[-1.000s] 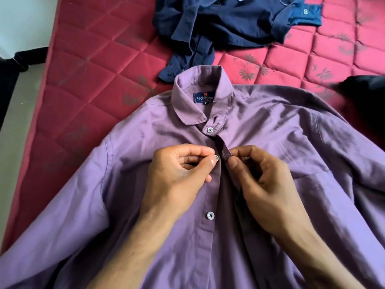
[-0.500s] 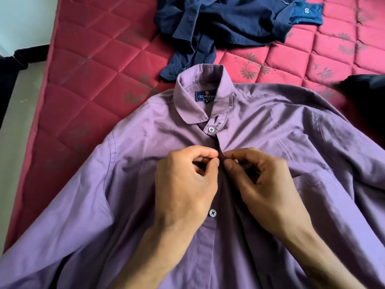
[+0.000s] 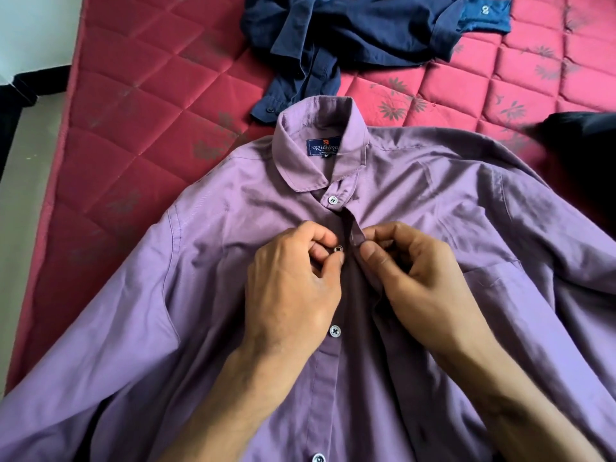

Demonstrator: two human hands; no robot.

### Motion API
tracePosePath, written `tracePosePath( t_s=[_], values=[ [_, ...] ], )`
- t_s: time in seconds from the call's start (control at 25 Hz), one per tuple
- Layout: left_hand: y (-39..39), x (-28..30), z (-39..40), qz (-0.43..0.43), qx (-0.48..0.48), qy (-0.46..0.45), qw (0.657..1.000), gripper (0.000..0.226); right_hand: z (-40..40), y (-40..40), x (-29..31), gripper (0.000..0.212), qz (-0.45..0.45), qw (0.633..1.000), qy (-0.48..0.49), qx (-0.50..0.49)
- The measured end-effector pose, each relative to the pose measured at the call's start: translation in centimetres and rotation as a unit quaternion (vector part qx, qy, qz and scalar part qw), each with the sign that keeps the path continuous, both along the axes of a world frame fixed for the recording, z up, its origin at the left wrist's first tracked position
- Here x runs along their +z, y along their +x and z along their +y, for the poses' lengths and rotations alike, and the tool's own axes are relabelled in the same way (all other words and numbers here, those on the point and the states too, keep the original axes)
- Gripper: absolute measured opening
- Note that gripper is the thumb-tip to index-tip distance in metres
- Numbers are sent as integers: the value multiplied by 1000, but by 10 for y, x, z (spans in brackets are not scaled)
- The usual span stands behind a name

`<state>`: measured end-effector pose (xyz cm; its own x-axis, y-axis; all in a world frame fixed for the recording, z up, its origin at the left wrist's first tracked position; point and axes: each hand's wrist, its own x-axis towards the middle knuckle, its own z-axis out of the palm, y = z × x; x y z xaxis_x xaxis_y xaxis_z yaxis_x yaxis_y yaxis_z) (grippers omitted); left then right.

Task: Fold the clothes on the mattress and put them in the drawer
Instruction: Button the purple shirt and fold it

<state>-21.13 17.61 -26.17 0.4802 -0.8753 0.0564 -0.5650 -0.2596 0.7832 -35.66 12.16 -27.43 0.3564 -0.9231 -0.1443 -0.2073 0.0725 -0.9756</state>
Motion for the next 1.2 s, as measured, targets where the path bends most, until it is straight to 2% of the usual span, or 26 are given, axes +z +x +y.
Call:
tracePosePath(
  t_s=[0.12, 0.28, 0.44, 0.6, 0.8, 0.96, 1.04, 1.2],
  values=[
    [2, -1, 0, 8, -2, 0, 1000, 13, -7, -1, 1, 9, -93, 993, 73, 16],
    [2, 0, 0, 35, 4, -15, 999, 12, -11, -5, 6, 10, -122, 988, 83, 50],
    [5, 4, -1, 155, 22, -5, 988, 15, -10, -7, 5, 12, -105, 991, 51, 59],
    [10, 5, -4, 232, 37, 6, 972, 12, -6, -6, 4, 19, -46, 998, 7, 45],
    [13, 3, -5, 259, 23, 18, 965, 11, -3, -5, 6, 15, 25, 998, -42, 45],
    [16, 2, -5, 276, 20, 12, 961, 12, -4, -4, 11, 11, -2, 999, 0, 53],
    [15, 3, -6, 279, 18, 11, 960, 14, -6, -5, 12, 16, -18, 998, 20, 49],
    [16, 5, -6, 282, 15, 21, 959, 7, -3, -2, 9, 8, -14, 998, -23, 53]
  ],
)
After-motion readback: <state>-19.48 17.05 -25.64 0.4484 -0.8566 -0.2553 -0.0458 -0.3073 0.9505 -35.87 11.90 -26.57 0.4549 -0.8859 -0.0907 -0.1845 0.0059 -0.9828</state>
